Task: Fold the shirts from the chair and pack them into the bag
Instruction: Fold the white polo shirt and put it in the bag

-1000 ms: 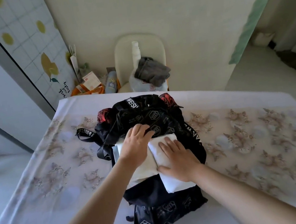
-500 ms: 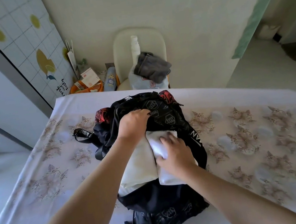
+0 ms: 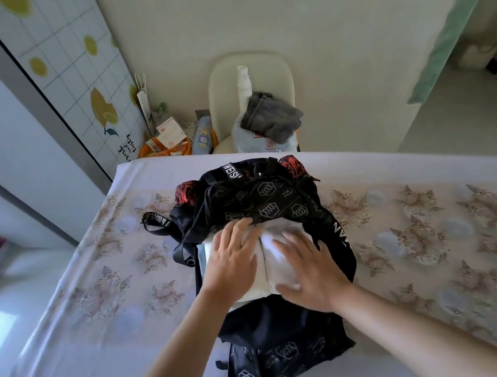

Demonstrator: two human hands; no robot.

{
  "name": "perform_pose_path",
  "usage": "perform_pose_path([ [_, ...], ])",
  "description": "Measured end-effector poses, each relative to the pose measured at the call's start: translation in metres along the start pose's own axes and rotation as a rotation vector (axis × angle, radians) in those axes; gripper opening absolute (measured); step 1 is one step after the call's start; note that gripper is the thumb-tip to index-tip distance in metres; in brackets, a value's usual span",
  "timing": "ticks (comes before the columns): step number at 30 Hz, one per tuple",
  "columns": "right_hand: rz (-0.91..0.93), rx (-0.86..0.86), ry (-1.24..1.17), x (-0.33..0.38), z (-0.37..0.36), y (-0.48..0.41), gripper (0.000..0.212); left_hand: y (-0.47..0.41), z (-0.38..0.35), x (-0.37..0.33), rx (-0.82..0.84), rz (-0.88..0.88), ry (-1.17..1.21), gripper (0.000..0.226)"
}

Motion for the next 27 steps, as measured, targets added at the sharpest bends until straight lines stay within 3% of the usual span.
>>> perform_pose_path([
  [3,0.058,0.101,0.121,-0.002,-0.024,0.003,0.091,0.017,-0.026,0.001,0.206,0.059,0.013,0.061],
  [7,0.140,0.174,0.256,-0.004,-0.016,-0.019,0.096,0.034,-0.038,0.004,0.261,0.078,-0.068,0.069],
  [9,0.136,0.179,0.110,-0.005,-0.011,-0.017,0.090,0.039,-0.038,0.002,0.258,0.124,-0.080,0.067],
  [11,0.085,0.097,-0.204,-0.008,-0.009,-0.004,0.095,0.042,-0.036,-0.008,0.220,0.147,-0.089,0.056],
  [13,-0.035,-0.015,-0.449,-0.026,-0.010,0.013,0.105,0.041,-0.034,-0.027,0.148,0.102,-0.044,0.049],
  [14,-0.103,-0.059,-0.462,-0.039,-0.011,0.022,0.104,0.040,-0.034,-0.039,0.128,0.064,-0.007,0.052],
  [17,-0.159,-0.141,-0.319,-0.061,-0.002,0.044,0.083,0.037,-0.047,-0.070,0.187,-0.003,0.068,0.050],
  [22,-0.049,0.060,-0.105,-0.060,-0.004,0.053,0.054,0.029,-0.076,-0.073,0.506,0.209,0.017,0.051],
  [27,0.074,0.073,-0.165,-0.062,0.006,0.053,0.028,0.033,-0.082,-0.078,0.625,0.277,-0.039,0.059],
])
Point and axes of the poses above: each hand's wrist, its own y-axis away from the middle knuckle, its own z-axis out of the back of the hand, x = y × z, the point moved 9 cm from there along -y, towards the middle knuckle, and after that the axes turned 12 degrees about y, right-handed, at the moved point
